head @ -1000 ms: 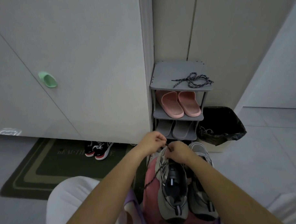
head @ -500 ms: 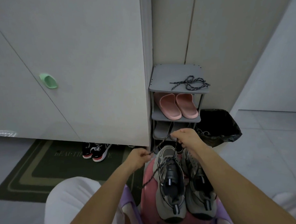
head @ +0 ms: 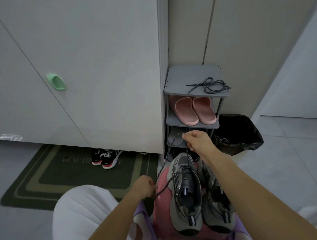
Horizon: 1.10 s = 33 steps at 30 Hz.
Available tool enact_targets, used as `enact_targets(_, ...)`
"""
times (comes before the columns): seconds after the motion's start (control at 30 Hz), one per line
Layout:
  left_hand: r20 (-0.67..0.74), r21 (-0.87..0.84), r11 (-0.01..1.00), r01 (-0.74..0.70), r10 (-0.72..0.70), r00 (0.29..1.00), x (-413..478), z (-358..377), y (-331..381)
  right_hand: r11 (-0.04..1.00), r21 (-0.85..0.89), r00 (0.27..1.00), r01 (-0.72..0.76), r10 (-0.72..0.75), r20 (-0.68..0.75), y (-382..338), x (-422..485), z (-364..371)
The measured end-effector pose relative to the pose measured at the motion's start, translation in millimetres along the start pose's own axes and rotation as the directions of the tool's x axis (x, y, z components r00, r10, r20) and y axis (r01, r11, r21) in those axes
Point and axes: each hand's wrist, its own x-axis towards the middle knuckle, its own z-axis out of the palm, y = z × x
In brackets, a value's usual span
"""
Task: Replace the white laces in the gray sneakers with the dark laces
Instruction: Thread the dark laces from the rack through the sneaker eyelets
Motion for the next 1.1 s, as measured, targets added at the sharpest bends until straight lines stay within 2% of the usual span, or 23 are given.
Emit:
enact_targets(0.07,0.036,-0.256,0.966,0.028,-0.020,0.999,-5.7,-1.0,9.1,0.992,-0.114,0.997,0.045,-0.037,0.068,-2.9,-2.8,10.6)
enact_targets(0.17,0.043,-0.637,0.770,0.044,-0.021,0.999,-12.1,-4.9,28.7,0.969,-0.234,0.982,0.081,-0.037,0.184,-0.7,-4.6,23.2)
enact_targets(0.23,0.043,-0.775,0.631,0.038,-0.007,0.999,-12.6,-8.0,39.0,0.922,-0.365,0.985,0.129,-0.075,0.158,6.9,-5.7,21.6)
enact_targets(0.3,0.025,-0.815,0.579,0.019,0.002,1.000,-10.5,-9.6,46.8,0.820,-0.544,0.982,0.181,-0.118,0.149,18.6,-9.8,13.6)
enact_targets(0.4,-0.041,-0.798,0.601,-0.032,-0.001,0.999,-4.3,-8.2,58.7,0.568,-0.785,0.959,0.247,-0.031,0.280,44.1,-18.7,5.6)
enact_targets(0.47,-0.084,-0.746,0.663,-0.058,-0.007,0.996,1.5,-5.2,64.8,0.465,-0.841,0.947,0.278,0.017,0.322,56.4,-22.9,3.4)
enact_targets(0.57,-0.109,-0.687,0.721,-0.089,0.019,0.994,6.6,-2.3,70.5,0.518,-0.819,0.956,0.248,0.004,0.292,60.9,-24.2,1.2)
enact_targets(0.67,-0.117,-0.679,0.726,-0.112,0.043,0.992,8.0,-1.1,71.8,0.561,-0.796,0.966,0.225,-0.022,0.258,60.2,-21.7,1.8)
enact_targets(0.77,-0.097,-0.686,0.717,-0.124,0.079,0.992,8.0,-1.1,71.6,0.530,-0.812,0.964,0.243,-0.040,0.262,58.4,-19.4,5.5)
enact_targets(0.83,-0.109,-0.648,0.749,-0.136,0.086,0.990,9.9,-0.2,71.6,0.494,-0.834,0.967,0.244,-0.062,0.246,58.4,-18.4,6.2)
enact_targets(0.93,-0.206,-0.582,0.794,-0.175,0.064,0.976,14.6,4.4,70.6,0.413,-0.887,0.977,0.206,-0.039,0.209,63.9,-18.4,1.1)
enact_targets(1.0,-0.252,-0.508,0.837,-0.204,0.082,0.964,16.8,8.0,69.8,0.369,-0.902,0.972,0.222,-0.015,0.233,69.9,-19.5,-2.5)
enact_targets(1.1,-0.246,-0.408,0.888,-0.209,0.114,0.963,18.7,13.0,69.9,0.374,-0.896,0.966,0.239,0.002,0.258,71.9,-20.6,-4.7)
